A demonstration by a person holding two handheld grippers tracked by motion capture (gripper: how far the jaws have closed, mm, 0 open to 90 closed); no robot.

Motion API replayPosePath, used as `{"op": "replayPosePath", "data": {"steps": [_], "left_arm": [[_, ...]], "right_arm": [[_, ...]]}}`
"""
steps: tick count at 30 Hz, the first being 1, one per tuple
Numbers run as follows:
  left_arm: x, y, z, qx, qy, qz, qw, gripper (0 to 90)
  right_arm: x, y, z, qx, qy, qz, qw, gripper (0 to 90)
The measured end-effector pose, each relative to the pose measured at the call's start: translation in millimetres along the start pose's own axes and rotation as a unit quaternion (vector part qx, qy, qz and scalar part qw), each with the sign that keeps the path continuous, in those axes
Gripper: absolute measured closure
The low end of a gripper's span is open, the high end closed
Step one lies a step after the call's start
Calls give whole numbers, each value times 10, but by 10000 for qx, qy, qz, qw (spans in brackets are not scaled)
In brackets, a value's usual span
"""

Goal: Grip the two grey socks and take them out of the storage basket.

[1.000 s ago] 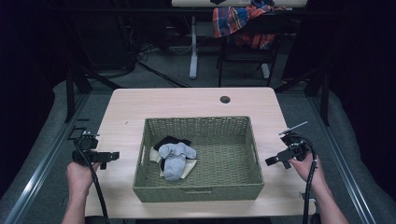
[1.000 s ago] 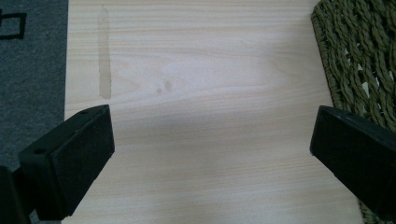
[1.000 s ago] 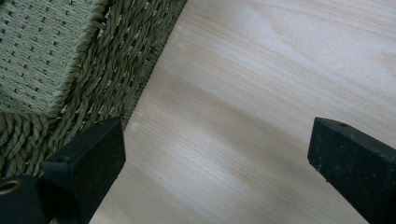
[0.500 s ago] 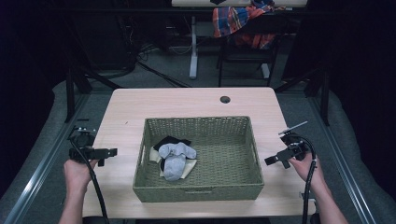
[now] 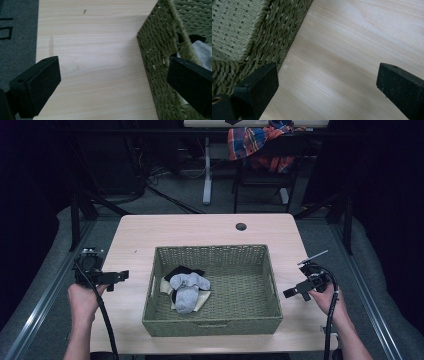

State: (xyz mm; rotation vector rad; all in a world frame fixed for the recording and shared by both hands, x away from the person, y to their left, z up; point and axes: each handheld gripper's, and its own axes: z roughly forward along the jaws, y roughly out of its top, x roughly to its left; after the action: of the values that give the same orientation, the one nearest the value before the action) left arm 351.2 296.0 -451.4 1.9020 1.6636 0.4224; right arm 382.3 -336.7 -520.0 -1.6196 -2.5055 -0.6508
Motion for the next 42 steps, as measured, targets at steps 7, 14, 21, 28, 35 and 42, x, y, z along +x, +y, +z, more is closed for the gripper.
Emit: {"op": "replayPosePath", "data": {"steps": [7,14,21,28,35,42], "left_arm": [[-200,105,-113,-114,-224,228,9994,0],[-463,209,-144,-121,-391,571,9975,0],[-619,279,-158,-92,-532,731,9959,1],[-885,391,-143,3,-693,1003,9925,1],[-1195,483,25,262,-844,1409,9861,0],[-1396,513,215,494,-957,1636,9806,0]], "right_arm": [[30,-9,23,-141,-23,117,9998,40],[8,-7,3,-19,7,14,10000,41],[26,-20,15,-165,27,166,9997,42],[27,-23,10,-140,39,127,9998,43],[10,-32,3,-145,86,126,9998,45],[15,-37,14,-131,103,147,9998,46]]}}
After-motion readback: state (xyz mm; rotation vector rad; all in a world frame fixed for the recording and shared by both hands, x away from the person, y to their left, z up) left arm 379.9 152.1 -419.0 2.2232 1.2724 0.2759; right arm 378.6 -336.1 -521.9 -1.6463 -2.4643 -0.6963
